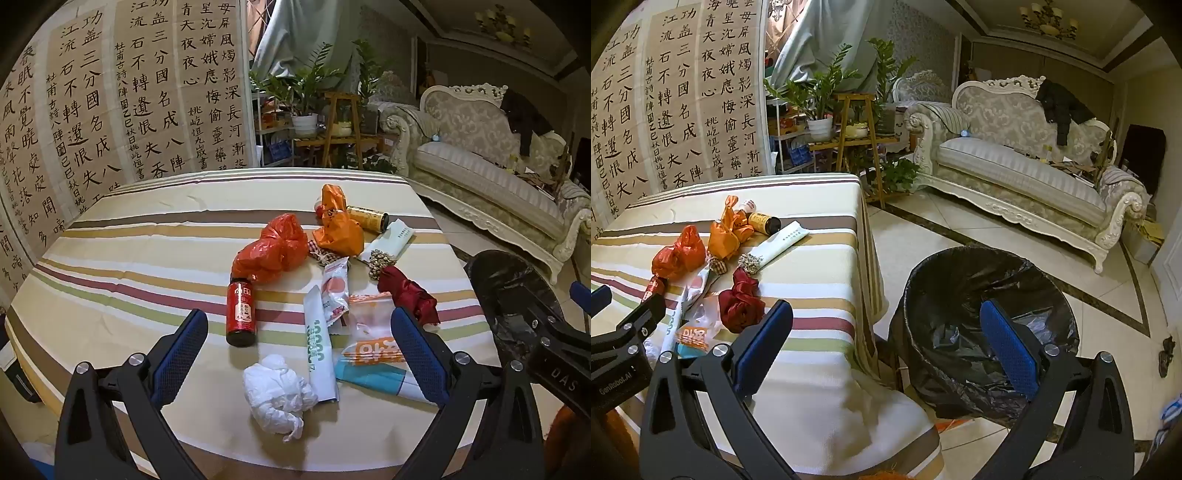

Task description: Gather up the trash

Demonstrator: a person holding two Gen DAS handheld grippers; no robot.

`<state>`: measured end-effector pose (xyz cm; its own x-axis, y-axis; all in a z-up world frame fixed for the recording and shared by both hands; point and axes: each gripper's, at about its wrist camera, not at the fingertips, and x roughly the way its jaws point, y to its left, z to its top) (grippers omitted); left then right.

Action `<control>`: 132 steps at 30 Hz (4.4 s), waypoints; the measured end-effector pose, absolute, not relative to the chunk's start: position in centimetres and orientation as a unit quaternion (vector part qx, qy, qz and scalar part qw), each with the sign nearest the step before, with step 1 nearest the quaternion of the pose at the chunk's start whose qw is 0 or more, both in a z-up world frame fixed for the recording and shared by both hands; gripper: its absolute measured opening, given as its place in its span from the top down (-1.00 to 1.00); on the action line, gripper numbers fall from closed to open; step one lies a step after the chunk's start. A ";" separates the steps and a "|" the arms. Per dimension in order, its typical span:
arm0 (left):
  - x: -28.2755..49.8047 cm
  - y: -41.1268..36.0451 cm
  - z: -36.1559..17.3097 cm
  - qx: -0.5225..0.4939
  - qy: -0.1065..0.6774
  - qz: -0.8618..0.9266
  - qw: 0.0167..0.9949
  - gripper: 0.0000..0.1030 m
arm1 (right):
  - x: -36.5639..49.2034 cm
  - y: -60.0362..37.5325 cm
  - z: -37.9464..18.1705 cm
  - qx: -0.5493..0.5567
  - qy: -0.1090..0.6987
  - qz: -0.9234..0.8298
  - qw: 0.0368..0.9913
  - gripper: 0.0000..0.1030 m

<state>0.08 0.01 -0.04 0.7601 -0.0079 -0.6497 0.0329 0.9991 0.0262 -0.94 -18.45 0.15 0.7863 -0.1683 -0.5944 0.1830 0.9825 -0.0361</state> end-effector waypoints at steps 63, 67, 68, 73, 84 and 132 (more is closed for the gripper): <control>-0.4 -0.1 0.0 0.023 0.349 -0.011 0.937 -0.88 | -1.6 -19.3 -0.2 0.022 0.320 -0.091 0.943 -0.92; -0.4 -0.1 0.0 0.024 0.349 -0.011 0.937 -0.88 | -1.5 -19.1 -0.5 0.022 0.321 -0.091 0.942 -0.92; -0.4 -0.1 0.0 0.024 0.349 -0.011 0.937 -0.88 | -1.4 -19.1 -0.4 0.023 0.322 -0.091 0.942 -0.92; -0.3 0.0 0.0 0.023 0.349 -0.012 0.937 -0.88 | -1.4 -19.2 -0.4 0.023 0.322 -0.090 0.942 -0.92; -0.3 -0.1 -0.2 0.023 0.348 -0.011 0.937 -0.88 | -1.6 -18.9 -0.6 0.024 0.323 -0.089 0.942 -0.92; -2.3 3.6 -3.0 0.020 0.410 -0.061 0.910 0.33 | -1.9 -15.9 -1.8 0.039 0.355 -0.021 0.934 -0.56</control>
